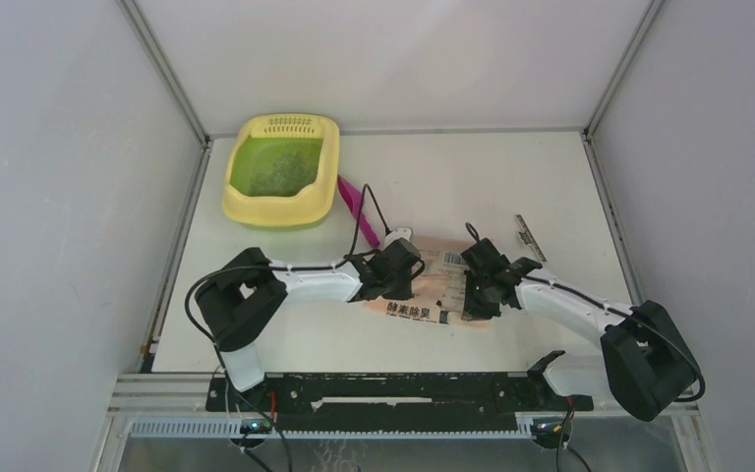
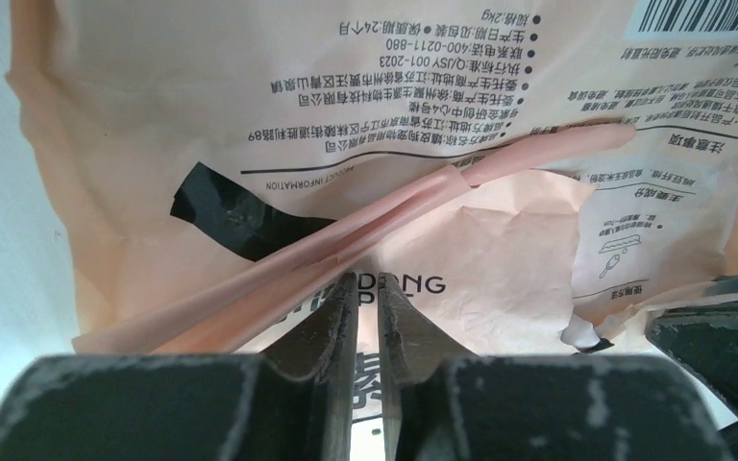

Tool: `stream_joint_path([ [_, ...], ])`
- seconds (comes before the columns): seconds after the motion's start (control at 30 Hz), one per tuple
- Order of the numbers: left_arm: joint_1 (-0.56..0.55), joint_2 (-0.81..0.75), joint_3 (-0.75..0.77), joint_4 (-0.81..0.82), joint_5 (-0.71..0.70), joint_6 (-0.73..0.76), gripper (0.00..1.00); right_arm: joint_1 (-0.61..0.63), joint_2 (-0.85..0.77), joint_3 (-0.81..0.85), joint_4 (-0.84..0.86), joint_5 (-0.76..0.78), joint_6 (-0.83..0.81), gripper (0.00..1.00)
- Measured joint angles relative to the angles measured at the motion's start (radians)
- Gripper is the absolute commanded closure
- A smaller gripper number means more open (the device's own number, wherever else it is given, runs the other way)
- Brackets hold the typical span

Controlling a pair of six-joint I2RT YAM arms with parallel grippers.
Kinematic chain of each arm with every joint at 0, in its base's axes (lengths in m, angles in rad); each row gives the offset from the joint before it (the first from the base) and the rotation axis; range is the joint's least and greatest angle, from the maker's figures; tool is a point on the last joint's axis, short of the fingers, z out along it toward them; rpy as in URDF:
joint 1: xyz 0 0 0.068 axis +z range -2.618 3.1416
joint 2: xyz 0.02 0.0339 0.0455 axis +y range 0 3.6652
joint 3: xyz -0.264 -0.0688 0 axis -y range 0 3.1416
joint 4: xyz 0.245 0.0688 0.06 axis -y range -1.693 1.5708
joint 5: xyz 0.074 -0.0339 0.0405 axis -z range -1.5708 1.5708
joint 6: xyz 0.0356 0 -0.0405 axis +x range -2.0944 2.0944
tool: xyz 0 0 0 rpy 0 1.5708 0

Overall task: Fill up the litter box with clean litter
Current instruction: Close the cat litter bag at the center of the board.

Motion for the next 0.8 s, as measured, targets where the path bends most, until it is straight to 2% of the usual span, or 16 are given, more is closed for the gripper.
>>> stream_joint_path([
  [0.57, 0.103, 0.036, 0.003, 0.106, 0.064, 0.011, 0.82, -0.105, 0.126, 0.016, 0.107, -0.137, -0.068, 0.82],
  [0.8, 0.151, 0.072, 0.062, 0.084, 0.093, 0.043, 0.82, -0.186, 0.207, 0.064, 0.132, -0.228, -0.081, 0.81],
])
